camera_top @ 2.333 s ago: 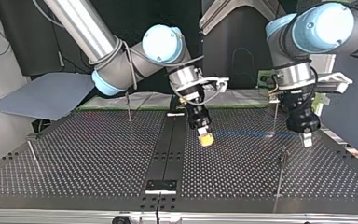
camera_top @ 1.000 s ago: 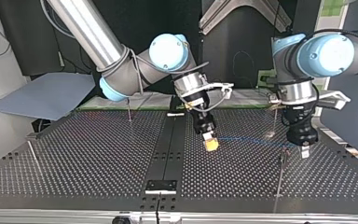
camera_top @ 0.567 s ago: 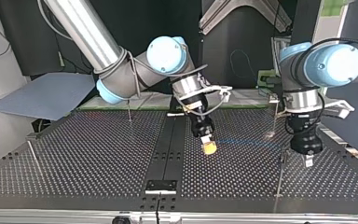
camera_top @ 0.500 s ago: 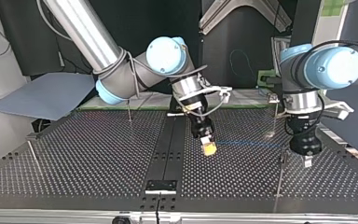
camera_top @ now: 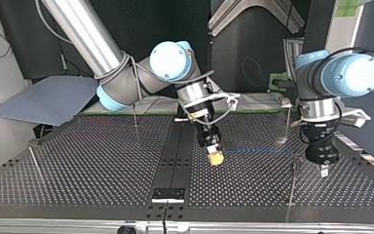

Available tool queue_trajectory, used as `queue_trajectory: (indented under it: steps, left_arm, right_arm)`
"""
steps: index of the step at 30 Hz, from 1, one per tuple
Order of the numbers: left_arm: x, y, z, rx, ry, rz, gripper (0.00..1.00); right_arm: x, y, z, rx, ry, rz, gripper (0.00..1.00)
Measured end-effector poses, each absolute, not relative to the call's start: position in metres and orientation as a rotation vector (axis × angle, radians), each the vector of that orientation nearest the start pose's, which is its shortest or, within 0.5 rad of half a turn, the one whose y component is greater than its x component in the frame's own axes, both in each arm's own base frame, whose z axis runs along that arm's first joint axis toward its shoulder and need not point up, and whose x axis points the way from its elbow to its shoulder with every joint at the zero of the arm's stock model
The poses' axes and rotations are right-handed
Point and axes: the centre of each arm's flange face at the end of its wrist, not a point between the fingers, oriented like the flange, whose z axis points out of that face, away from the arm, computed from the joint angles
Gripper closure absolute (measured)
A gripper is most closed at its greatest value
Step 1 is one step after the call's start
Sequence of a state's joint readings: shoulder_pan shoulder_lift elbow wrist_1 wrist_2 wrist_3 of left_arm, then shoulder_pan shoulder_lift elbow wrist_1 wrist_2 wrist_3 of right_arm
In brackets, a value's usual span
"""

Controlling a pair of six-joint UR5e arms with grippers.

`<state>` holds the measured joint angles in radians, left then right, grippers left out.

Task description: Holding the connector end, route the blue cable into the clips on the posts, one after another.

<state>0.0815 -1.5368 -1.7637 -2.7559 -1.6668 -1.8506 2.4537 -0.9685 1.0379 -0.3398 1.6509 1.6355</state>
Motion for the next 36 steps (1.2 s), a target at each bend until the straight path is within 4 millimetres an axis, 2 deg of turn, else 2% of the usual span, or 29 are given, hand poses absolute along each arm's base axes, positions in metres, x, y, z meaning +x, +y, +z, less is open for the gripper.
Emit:
queue_trajectory:
  steps: [8, 17, 20, 25, 28, 36]
  left_arm:
    - [0.511, -0.078, 0.438, -0.312, 1.326, -0.131, 1.0]
    - [0.523, -0.056, 0.431, -0.342, 1.311, -0.178, 1.0]
    - [0.527, -0.056, 0.426, -0.333, 1.319, -0.186, 1.0]
    - [0.535, -0.058, 0.431, -0.314, 1.315, -0.203, 1.0]
    - [0.542, -0.058, 0.431, -0.311, 1.322, -0.208, 1.0]
    - [0.556, -0.056, 0.415, -0.317, 1.353, -0.204, 1.0]
  right_arm:
    - [0.662, -0.384, 0.415, 1.488, -0.676, 2.025, 1.0]
    - [0.662, -0.388, 0.419, 1.476, -0.67, 2.033, 1.0]
    - [0.661, -0.392, 0.424, 1.463, -0.667, 2.037, 1.0]
    - [0.661, -0.397, 0.431, 1.446, -0.662, 2.044, 1.0]
    - [0.663, -0.401, 0.426, 1.451, -0.664, 2.04, 1.0]
    - [0.674, -0.411, 0.407, 1.468, -0.675, 2.035, 1.0]
